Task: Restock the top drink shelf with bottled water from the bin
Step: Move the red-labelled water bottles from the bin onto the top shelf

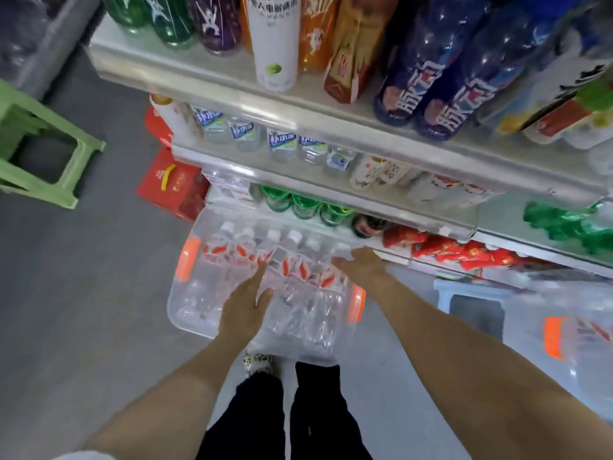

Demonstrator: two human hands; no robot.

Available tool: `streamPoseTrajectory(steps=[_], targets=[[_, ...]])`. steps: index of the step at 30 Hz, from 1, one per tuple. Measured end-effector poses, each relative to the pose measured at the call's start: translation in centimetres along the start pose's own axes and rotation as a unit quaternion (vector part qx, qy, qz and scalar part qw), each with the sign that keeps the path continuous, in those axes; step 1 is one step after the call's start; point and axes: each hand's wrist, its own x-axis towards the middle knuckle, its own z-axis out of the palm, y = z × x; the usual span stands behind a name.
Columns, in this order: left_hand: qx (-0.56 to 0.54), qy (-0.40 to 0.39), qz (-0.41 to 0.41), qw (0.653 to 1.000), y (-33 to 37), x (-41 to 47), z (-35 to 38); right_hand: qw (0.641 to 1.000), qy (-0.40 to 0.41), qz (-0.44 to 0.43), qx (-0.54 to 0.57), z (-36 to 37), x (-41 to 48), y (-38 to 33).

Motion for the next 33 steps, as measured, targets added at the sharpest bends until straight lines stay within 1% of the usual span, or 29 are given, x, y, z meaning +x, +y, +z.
streamPoseTrajectory(steps=[3,8,12,15,18,25,30,33], targets=[[0.034,0.032,-0.014,0.999,-0.1,0.5,0.3,0.996,-0.027,0.009,-0.082,-0.5,1.4,-0.9],[0.067,0.058,-0.015,0.996,-0.5,1.3,0.9,0.985,-0.007,0.011,-0.173,0.3,3.1,-2.5],[0.067,0.067,-0.022,0.995,-1.0,1.3,1.5,0.981,-0.003,0.018,-0.195,2.0,2.7,-3.2],[0.071,0.070,-0.016,0.995,-1.4,1.2,1.7,0.985,-0.027,0.044,-0.164,3.2,2.3,-3.5],[0.077,0.067,-0.012,0.995,-1.5,1.3,1.7,0.991,-0.031,0.063,-0.113,3.5,2.0,-3.4],[0.064,0.067,0.000,0.996,-1.7,1.6,1.9,0.998,0.027,0.061,-0.009,4.5,2.0,-1.4],[0.017,0.004,-0.011,1.000,-1.7,1.3,1.1,0.999,0.034,-0.005,0.038,3.5,1.2,-0.3],[-0.019,-0.013,-0.003,1.000,-0.7,0.1,-0.5,0.989,0.053,-0.039,0.131,2.3,-1.1,1.0]])
